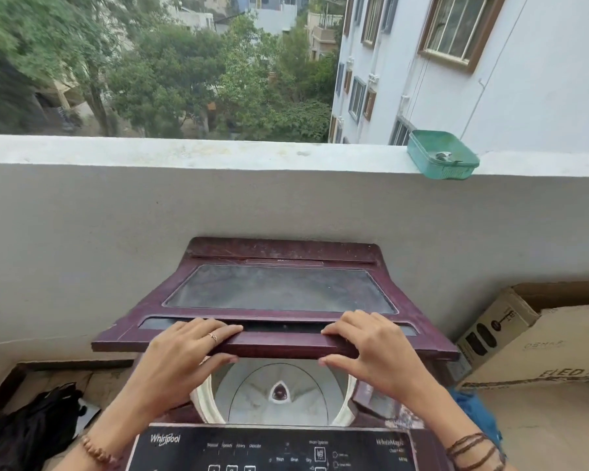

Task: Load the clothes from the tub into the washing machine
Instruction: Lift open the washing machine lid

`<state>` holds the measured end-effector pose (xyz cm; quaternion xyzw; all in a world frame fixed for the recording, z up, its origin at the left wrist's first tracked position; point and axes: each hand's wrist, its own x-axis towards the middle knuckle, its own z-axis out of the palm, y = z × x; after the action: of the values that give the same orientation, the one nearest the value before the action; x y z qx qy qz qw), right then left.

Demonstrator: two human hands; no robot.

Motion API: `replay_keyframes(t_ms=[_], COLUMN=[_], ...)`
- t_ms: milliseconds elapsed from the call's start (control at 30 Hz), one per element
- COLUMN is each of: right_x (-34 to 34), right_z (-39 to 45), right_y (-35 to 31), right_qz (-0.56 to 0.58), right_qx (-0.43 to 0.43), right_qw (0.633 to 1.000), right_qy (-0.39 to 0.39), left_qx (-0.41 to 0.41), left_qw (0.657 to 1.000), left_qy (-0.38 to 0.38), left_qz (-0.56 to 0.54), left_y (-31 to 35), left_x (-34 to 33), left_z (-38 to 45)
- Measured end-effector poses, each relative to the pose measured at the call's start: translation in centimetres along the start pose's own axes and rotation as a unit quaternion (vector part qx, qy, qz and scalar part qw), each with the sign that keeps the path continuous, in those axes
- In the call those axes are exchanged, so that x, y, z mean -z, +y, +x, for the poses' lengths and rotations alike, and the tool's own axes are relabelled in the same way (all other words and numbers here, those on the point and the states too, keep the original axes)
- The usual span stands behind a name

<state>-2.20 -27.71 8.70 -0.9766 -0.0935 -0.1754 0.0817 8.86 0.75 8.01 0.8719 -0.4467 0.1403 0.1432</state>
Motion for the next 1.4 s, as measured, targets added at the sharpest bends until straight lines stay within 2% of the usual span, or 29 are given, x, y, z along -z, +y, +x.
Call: replay_keyframes(t_ms=[133, 233, 367, 533, 733, 967, 1267, 1400], right_x=[2.5, 4.5, 6.1, 5.5, 3.8, 3.5, 4.2, 4.1], right_z=[3.7, 7.1, 11.5, 15.4, 19.7, 23.7, 26.6, 27.9], right_y=[1.8, 3.0, 4.5, 5.6, 6.0, 7.4, 9.6, 10.6], right_qz=[-0.031, -0.011, -0.008, 0.008, 0.081, 0.028, 0.023, 0.022], right_qx=[0.058, 0.048, 0.021, -0.022, -0.1, -0.133, -0.157, -0.164], right_qw=[0.99, 0.982, 0.97, 0.955, 0.917, 0.923, 0.959, 0.966], right_qy=[0.122, 0.181, 0.241, 0.294, 0.378, 0.361, 0.234, 0.201], left_qx=[0.02, 0.09, 0.164, 0.181, 0.179, 0.187, 0.155, 0.153], left_qw=[0.992, 0.979, 0.959, 0.954, 0.953, 0.958, 0.971, 0.976], left_qy=[0.114, 0.167, 0.225, 0.227, 0.218, 0.183, 0.136, 0.113], left_qz=[0.039, 0.077, 0.042, 0.068, 0.107, 0.116, 0.124, 0.11], left_y=[0.0, -0.1, -0.3, -2.1, -4.5, -5.5, -8.5, -9.2], left_x=[1.9, 2.4, 2.1, 1.8, 2.1, 2.2, 1.8, 1.7], left_z=[3.5, 7.0, 12.0, 16.6, 21.7, 26.2, 29.6, 30.7])
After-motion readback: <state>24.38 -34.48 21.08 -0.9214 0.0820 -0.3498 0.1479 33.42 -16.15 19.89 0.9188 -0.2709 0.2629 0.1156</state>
